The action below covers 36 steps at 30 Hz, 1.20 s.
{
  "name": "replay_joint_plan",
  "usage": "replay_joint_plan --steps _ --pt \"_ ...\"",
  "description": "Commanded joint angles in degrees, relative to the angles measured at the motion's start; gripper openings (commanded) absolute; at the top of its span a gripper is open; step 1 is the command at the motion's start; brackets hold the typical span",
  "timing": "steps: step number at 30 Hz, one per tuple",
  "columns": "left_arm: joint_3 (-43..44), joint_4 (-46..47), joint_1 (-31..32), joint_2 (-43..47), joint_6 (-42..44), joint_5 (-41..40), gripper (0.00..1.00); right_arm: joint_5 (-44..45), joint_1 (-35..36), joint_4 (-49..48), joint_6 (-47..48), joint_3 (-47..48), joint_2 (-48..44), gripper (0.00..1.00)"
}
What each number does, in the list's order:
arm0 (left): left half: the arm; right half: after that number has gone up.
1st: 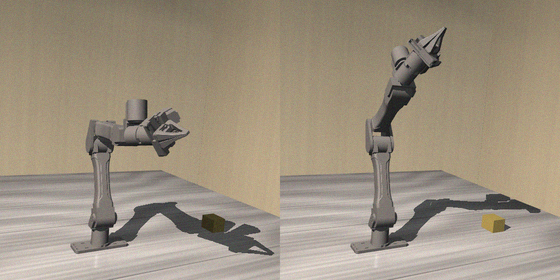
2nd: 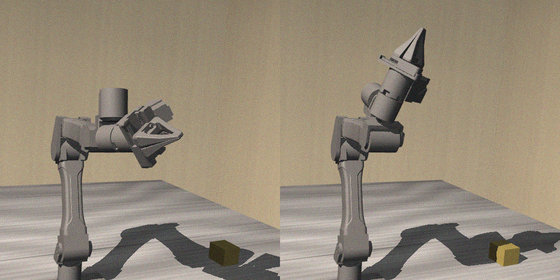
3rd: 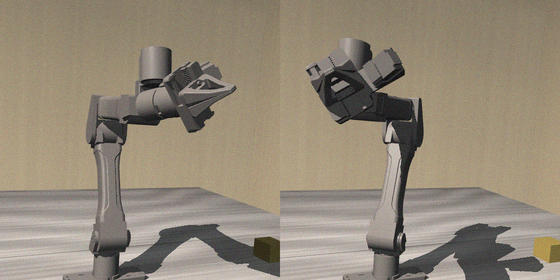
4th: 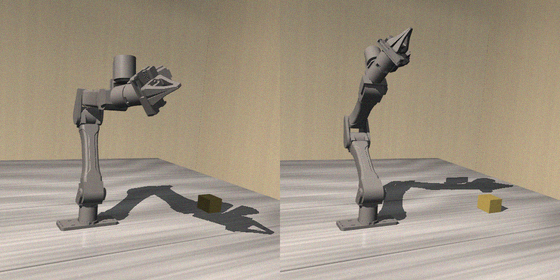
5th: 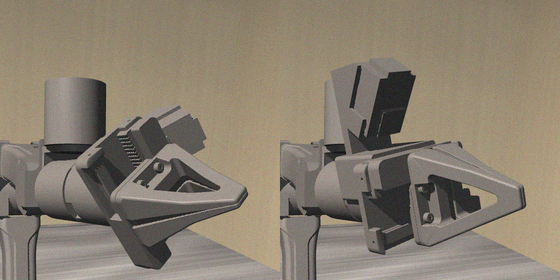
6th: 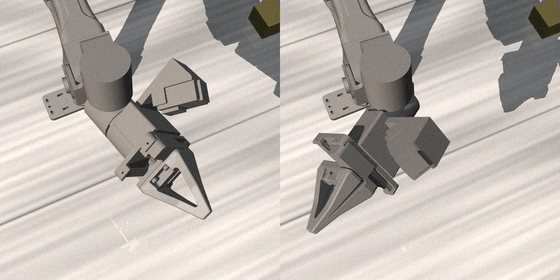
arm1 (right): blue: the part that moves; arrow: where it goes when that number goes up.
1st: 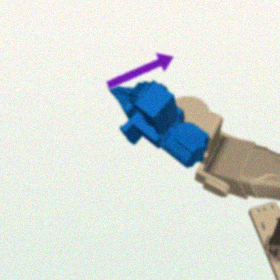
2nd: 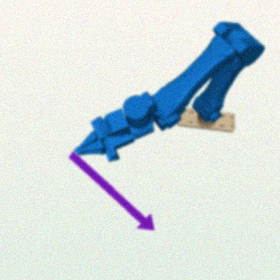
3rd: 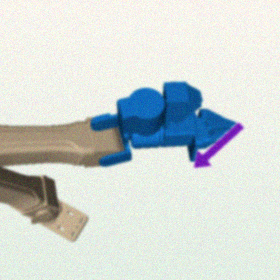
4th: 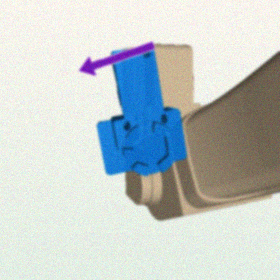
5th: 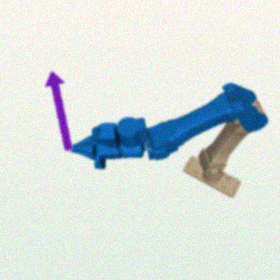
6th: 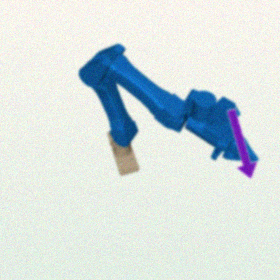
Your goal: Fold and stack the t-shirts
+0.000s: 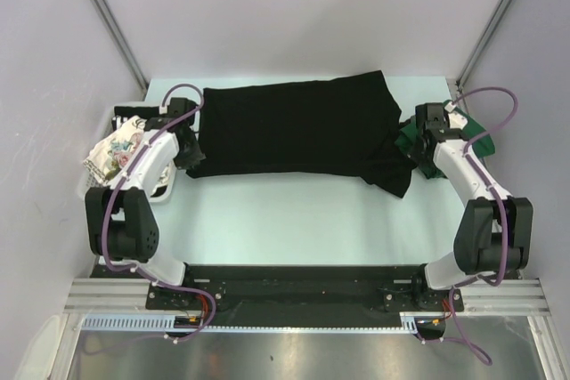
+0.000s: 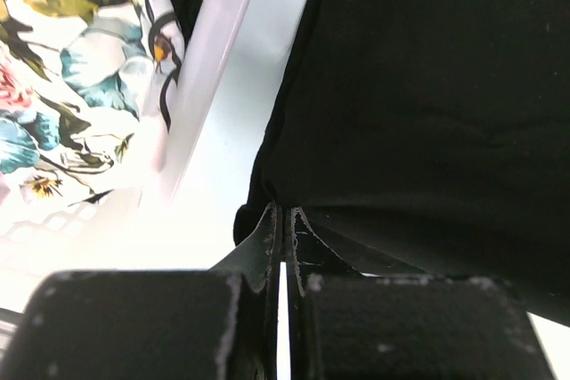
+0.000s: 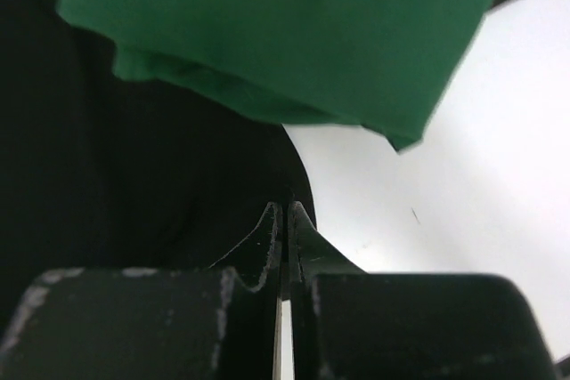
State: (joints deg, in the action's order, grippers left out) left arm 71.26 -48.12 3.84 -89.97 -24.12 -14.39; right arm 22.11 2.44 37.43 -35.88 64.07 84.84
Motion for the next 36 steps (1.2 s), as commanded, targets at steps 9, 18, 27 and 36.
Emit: replay_joint_plan --steps 9,18,27,36 --pt "8.97 -0.49 -0.58 -6.17 1.27 -3.80 0.00 0.22 -2.00 -6.76 7.04 13.88 10.69 0.00" --pt "17.67 -1.80 -0.58 -14.08 1.97 -4.85 0.00 -0.93 -2.00 -6.32 11.88 23.97 19.48 0.00" --pt "24.62 -3.12 -0.58 -19.88 2.59 -4.86 0.00 -0.49 -2.08 -3.07 14.69 34.80 28.18 0.00" --pt "30.59 -4.79 -0.58 -25.25 3.73 -5.56 0.00 0.22 -2.00 -2.36 17.06 40.69 33.28 0.00"
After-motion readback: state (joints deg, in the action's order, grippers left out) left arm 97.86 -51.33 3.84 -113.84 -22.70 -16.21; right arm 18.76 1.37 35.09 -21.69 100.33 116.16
